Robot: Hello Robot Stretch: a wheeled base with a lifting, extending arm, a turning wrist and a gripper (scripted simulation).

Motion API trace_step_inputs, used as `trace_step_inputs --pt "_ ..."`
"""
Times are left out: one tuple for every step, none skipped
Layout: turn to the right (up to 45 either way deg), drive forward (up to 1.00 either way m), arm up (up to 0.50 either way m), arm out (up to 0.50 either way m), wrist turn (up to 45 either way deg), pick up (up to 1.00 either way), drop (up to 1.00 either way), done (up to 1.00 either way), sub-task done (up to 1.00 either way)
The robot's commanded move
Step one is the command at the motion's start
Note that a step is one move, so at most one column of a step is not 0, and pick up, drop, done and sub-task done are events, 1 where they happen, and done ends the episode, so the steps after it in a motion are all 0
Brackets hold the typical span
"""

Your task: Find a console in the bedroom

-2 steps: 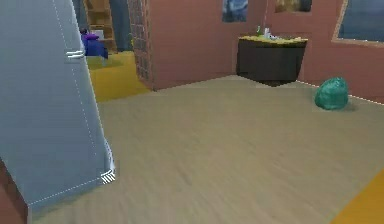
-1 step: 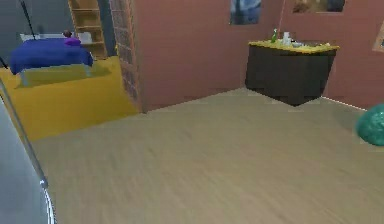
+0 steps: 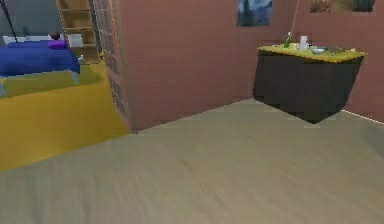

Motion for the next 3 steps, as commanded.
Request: trace_step_inputs --pt "-33.0 0.00 0.00 0.00 0.0 0.00 0.00 0.00 0.00" --pt "0.0 1.00 0.00 0.00 0.0 0.00 0.00 0.00 0.00" --pt "-3.0 0.00 0.00 0.00 0.0 0.00 0.00 0.00 0.00"
